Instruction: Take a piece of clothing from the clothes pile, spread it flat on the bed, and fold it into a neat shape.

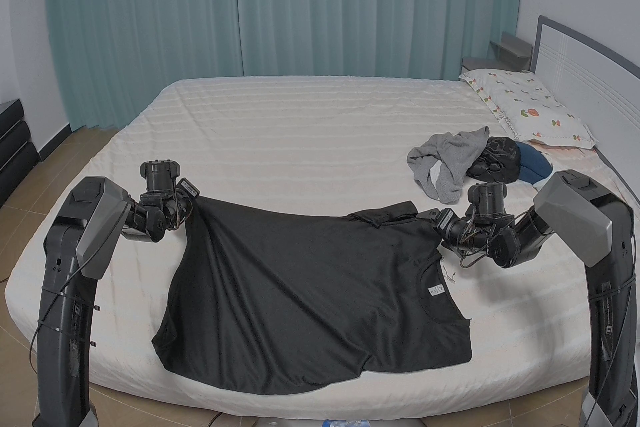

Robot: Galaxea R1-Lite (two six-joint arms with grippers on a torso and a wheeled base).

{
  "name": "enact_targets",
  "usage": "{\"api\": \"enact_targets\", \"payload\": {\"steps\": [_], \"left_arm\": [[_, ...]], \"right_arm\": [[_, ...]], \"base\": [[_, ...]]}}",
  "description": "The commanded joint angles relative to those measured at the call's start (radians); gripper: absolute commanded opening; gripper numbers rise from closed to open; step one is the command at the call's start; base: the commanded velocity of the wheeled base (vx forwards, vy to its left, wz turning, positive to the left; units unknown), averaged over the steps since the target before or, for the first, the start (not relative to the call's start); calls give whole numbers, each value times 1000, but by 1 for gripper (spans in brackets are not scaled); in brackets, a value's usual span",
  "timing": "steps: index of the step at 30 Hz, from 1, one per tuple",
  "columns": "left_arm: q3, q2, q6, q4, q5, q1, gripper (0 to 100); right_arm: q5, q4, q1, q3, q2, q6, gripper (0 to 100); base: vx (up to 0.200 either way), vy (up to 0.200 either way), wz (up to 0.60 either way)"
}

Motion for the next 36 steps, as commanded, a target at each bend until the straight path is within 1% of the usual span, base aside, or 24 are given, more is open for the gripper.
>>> {"api": "enact_targets", "payload": {"steps": [1, 2, 6, 8, 12, 17, 19, 23, 31, 32, 34, 35, 36], "left_arm": [[16, -25, 6, 2, 1, -2, 0], [16, -25, 6, 3, 1, -2, 0], [24, -25, 6, 8, 1, -4, 0], [36, -26, 10, 8, 1, -4, 0], [36, -26, 49, 0, 2, -1, 0], [16, -25, 49, -9, 27, 3, 0], [8, -22, 49, -37, 36, 3, 0], [8, -17, 49, -86, 37, 3, 0], [8, -5, 49, -98, 34, -4, 0], [7, 1, 49, -98, 34, -4, 100], [2, 9, 50, -98, 34, -4, 100], [2, 15, 50, -96, 33, -4, 100], [5, 21, 50, -96, 31, -4, 100]], "right_arm": [[0, 51, -4, -120, 95, -8, 100], [0, 63, -4, -150, 113, -11, 0], [-17, 94, -4, -221, 146, -31, 0], [-42, 102, -4, -259, 156, -38, 0], [-94, 88, -7, -333, 158, -37, 0], [-166, 42, -20, -459, 159, -38, 0], [-187, 21, -24, -500, 161, -40, 0], [-197, 7, -27, -543, 167, -41, 0], [-198, -22, -27, -560, 235, -54, 0], [-198, -22, -27, -558, 241, -57, 0], [-198, -22, -26, -555, 250, -63, 0], [-197, -22, -24, -549, 256, -63, 100], [-195, -22, -24, -543, 258, -63, 100]], "base": [[0, 0, 0], [0, 0, 0], [0, 0, 0], [0, 0, 0], [0, 0, 0], [0, 0, 0], [0, 0, 0], [0, 0, 0], [0, 0, 0], [0, 0, 0], [0, 0, 0], [0, 0, 0], [0, 0, 0]]}}
